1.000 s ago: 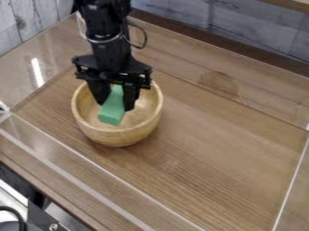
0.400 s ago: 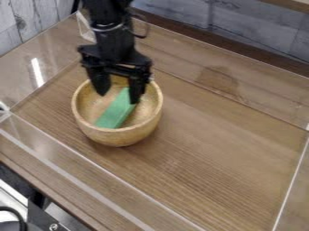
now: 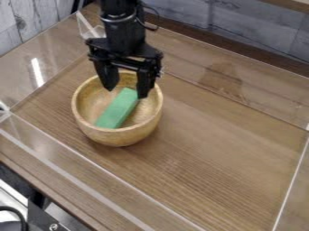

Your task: Put green object into wooden bowl

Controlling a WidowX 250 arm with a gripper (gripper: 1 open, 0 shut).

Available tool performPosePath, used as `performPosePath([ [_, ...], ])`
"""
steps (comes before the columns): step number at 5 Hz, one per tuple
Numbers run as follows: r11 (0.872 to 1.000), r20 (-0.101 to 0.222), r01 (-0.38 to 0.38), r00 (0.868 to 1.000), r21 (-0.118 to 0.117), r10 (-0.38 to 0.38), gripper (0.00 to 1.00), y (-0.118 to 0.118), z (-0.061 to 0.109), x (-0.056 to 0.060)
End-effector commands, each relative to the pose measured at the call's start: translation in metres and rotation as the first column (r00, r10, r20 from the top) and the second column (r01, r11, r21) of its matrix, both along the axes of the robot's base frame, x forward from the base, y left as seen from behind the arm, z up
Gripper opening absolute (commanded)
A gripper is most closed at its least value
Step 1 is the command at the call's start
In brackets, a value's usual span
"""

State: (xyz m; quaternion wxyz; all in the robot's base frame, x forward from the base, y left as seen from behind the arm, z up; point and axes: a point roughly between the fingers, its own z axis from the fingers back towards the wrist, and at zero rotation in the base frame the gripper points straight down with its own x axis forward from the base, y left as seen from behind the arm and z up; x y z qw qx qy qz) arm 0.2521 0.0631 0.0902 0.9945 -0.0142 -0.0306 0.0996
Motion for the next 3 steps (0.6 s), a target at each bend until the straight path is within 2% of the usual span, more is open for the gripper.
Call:
performPosePath([
  [1,1.000,0.071,0.019,0.997,0.019,-0.021,1.00,-0.006,0.005,0.015],
  [2,0.999,0.071,0.032,0.997,0.020,-0.033,1.00,-0.010,-0.011,0.021],
  [3,1.000,0.082,-0.003,0.997,0.014,0.002,1.00,-0.002,-0.006,0.032],
])
